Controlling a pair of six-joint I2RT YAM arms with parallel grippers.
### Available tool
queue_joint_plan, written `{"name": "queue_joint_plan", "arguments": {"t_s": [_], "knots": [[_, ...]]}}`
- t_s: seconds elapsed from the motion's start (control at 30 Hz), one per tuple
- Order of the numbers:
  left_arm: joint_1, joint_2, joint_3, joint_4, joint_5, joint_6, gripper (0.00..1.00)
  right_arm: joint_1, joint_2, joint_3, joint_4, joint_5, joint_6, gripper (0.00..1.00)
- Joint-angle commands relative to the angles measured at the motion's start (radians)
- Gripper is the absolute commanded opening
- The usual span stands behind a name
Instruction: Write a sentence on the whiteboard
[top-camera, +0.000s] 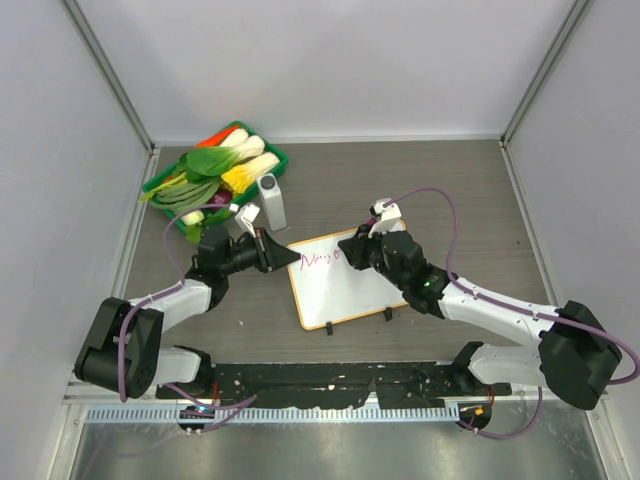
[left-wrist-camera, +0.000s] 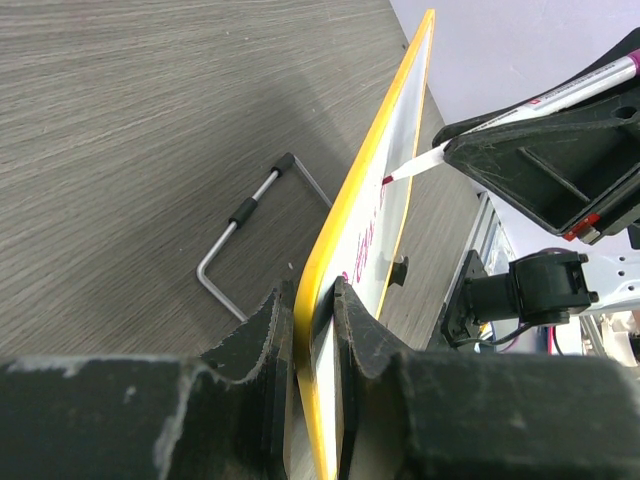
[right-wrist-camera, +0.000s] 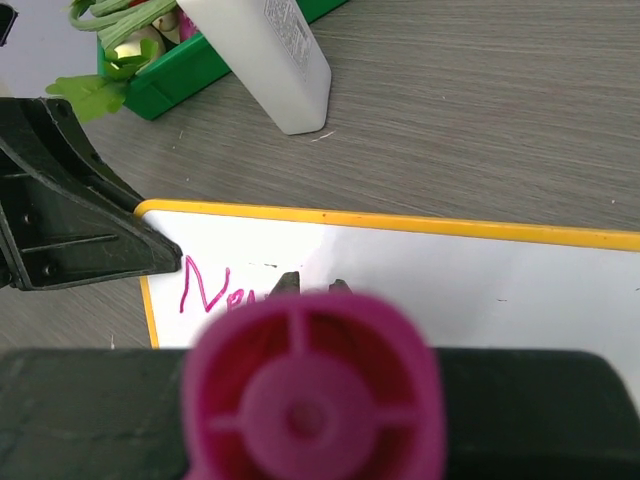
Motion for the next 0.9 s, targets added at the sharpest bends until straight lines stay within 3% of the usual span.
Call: {"name": "queue_joint_plan", "arguments": {"t_s": [0.0, 0.2, 0.87], "knots": [[-0.011, 0.007, 0.005, -0.048, -0.032, 0.079, 0.00, -0.004, -0.037, -0.012, -0.020, -0.001, 0.019, 0.01], [-0.011, 0.007, 0.005, -0.046, -0.030, 0.079, 0.00, -0.006, -0.135, -0.034, -0.020, 0.030, 0.035, 0.01], [-0.011, -0.001, 0.004, -0.057, -0.035, 0.085, 0.00, -0.038, -0.048, -0.008, 0.013, -0.002, 0.037, 0.01]]}}
